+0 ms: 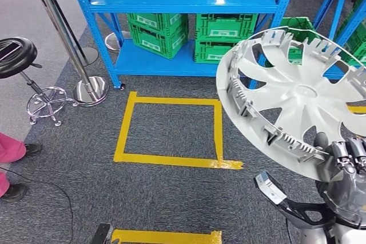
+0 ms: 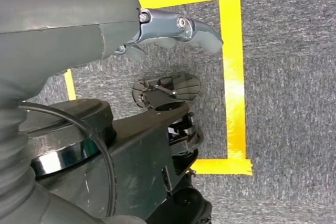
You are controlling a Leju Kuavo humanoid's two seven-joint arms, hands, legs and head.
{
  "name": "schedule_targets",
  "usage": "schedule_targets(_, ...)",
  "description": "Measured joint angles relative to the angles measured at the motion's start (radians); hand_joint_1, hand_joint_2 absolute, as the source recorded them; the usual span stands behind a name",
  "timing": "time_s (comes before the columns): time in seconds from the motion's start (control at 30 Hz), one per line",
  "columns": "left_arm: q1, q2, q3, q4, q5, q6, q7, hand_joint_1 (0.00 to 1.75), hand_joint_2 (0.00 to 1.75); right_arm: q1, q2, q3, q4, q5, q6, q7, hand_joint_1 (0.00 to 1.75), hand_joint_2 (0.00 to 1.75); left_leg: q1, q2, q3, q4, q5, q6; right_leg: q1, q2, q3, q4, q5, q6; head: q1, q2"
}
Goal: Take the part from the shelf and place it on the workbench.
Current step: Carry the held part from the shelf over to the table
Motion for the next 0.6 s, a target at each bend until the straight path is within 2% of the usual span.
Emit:
schedule_targets(0.23,0.0,0.0,-0.001,0.0,-0.007,0.0,0.001,0.0,1.75,0.0,0.0,0.005,0.009,0.0,0.0,0.035,1.75,1.75,-0.002,0.0,-0.003,0.004,0.0,-0.001,-0.003,0.0,-0.001,-0.001,0.002,0.001,0.0,0.0)
schedule_targets(0.4,0.0,0.003,-0.001,0.0,-0.008,0.003,0.001,0.0,1.75,0.003,0.0,0.022,0.013,0.0,0.0,0.071,1.75,1.75,-0.006,-0.001,-0.009,0.012,-0.004,0.005,-0.006,-0.001,-0.002,-0.001,0.005,0.007,0.0,0.0)
schedule_targets(0.53,0.0,0.005,-0.001,0.0,-0.008,0.003,0.001,0.0,1.75,0.004,0.0,0.03,0.016,0.0,0.0,0.075,1.75,1.75,-0.008,-0.001,-0.011,0.013,-0.003,0.016,-0.009,0.0,-0.002,-0.006,0.009,0.016,0.0,0.0)
schedule_targets(0.6,-0.001,0.005,-0.001,0.0,-0.008,0.003,0.001,0.0,1.75,0.006,0.0,0.032,0.016,0.0,0.0,0.078,1.75,1.75,-0.003,0.004,-0.006,-0.004,0.007,0.025,-0.008,0.001,-0.009,0.001,-0.001,0.022,0.001,0.0)
